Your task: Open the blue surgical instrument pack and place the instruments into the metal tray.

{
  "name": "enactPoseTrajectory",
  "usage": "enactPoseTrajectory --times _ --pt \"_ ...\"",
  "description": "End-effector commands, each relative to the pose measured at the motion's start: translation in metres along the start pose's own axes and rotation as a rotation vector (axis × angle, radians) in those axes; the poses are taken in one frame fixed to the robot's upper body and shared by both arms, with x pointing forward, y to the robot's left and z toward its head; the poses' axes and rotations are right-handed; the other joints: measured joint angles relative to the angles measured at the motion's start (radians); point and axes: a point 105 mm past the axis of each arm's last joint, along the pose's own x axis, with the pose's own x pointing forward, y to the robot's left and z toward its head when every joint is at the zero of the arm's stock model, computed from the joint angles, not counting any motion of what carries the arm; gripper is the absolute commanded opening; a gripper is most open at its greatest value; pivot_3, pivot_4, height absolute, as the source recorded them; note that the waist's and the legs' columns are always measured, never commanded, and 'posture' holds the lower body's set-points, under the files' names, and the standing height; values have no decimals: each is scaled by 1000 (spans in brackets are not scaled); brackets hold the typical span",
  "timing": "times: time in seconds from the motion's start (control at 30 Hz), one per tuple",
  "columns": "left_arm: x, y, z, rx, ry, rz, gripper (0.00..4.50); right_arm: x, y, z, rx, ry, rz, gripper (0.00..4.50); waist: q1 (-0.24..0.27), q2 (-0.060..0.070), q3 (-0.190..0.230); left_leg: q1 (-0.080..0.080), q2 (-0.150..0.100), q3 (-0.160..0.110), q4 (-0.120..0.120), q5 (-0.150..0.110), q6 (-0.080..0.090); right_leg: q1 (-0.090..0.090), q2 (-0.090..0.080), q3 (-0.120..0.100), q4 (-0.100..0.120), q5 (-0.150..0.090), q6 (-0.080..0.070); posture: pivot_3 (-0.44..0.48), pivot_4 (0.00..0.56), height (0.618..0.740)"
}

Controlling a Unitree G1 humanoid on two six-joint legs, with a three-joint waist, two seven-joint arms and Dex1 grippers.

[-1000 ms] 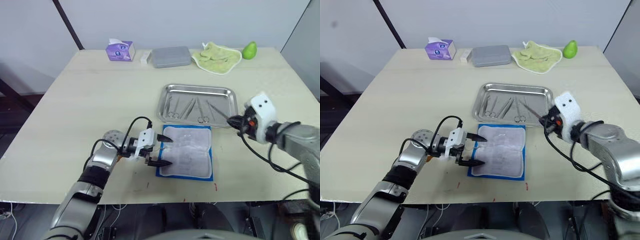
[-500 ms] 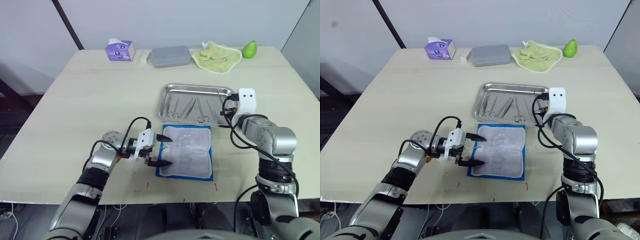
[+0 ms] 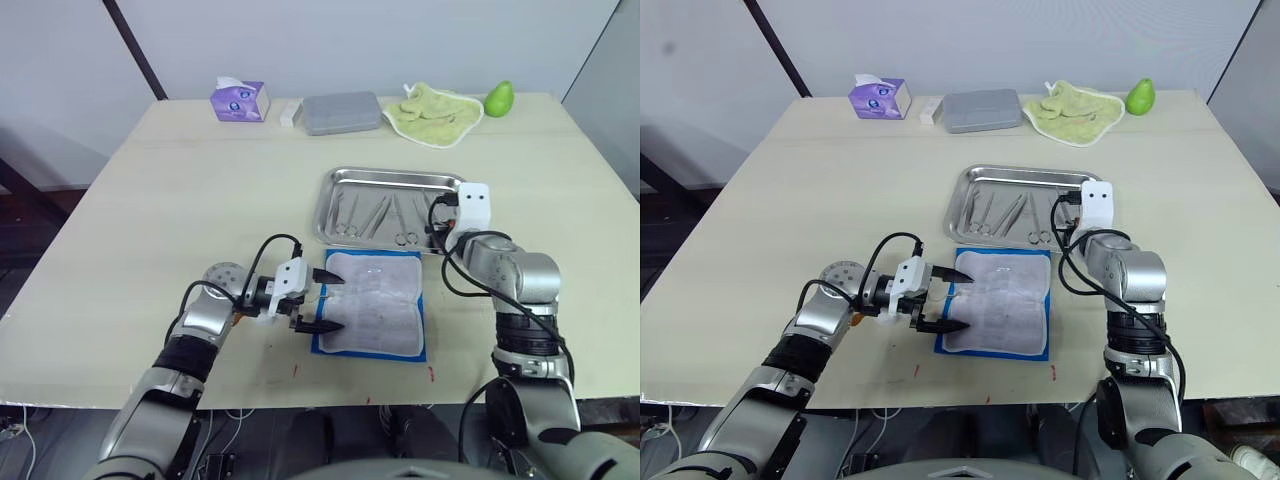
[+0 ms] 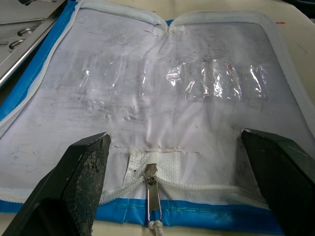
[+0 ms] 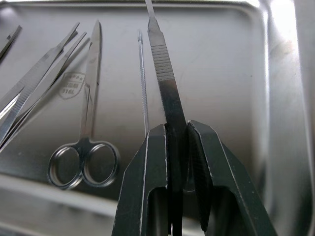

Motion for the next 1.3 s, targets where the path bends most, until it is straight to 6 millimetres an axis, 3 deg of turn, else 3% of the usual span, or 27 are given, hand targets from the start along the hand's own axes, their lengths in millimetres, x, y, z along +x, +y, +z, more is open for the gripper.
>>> enactPoseTrajectory --times 0.03,0.33,0.37,0.43,0.47,0.6,0.73,0.87,1.1,1.13,1.23,1.3 --pt "-4 -19 -42 -150 125 -6 4500 0 3 16 -8 -61 -1 52 0 0 0 0 0 0 0 0 0 0 0 0 0 0 0 0 150 740" --pt "-3 -19 -42 -151 123 1 4500 2 3 14 -14 -54 0 52 0 0 0 0 0 0 0 0 0 0 0 0 0 0 0 0 150 740" --pt "-3 -19 -42 -152 124 1 4500 2 3 14 -15 -53 4 852 0 0 0 0 0 0 0 0 0 0 0 0 0 0 0 0 150 740" --pt "-3 -19 -43 -153 124 2 4500 0 4 15 -19 -55 7 1234 0 0 0 0 0 0 0 0 0 0 0 0 0 0 0 0 150 740" --pt "-3 -19 -43 -153 124 2 4500 0 4 15 -19 -55 7 2032 0 0 0 0 0 0 0 0 0 0 0 0 0 0 0 0 150 740" --pt "-3 -21 -43 -154 122 1 4500 -5 1 23 -33 -93 0 3730 0 0 0 0 0 0 0 0 0 0 0 0 0 0 0 0 150 740" --pt "-5 -18 -34 -161 52 33 4500 -30 19 42 -165 -267 151 3730 -1 2 1 0 0 0 0 0 0 0 0 1 0 0 0 0 150 740" --pt "-14 -14 -4 -145 -83 59 4500 -71 42 48 -259 -515 412 3730 -13 1 4 -2 2 0 -2 0 0 -1 1 0 -4 0 0 0 150 740" --pt "-42 -11 42 -252 -261 181 4500 -119 27 30 -299 -574 690 3730 -17 -9 20 -12 4 -2 -1 0 0 -9 -1 0 -5 0 0 0 150 740" --pt "-47 -13 45 -285 -270 183 4500 -123 22 27 -313 -564 709 3730 -15 -10 21 -17 5 -3 0 0 -1 -12 -1 -1 -5 0 0 0 150 740" --pt "-65 -16 46 -328 -277 245 4500 -136 5 10 -365 -511 760 4464 -8 -12 23 -22 4 -3 1 0 -1 -17 -3 -1 -4 0 0 0 150 740" --pt "-77 -18 44 -346 -276 304 4500 -145 -6 -1 -388 -476 785 4464 0 -12 25 -22 4 -3 1 0 -1 -17 -3 -2 -4 0 0 0 150 740"
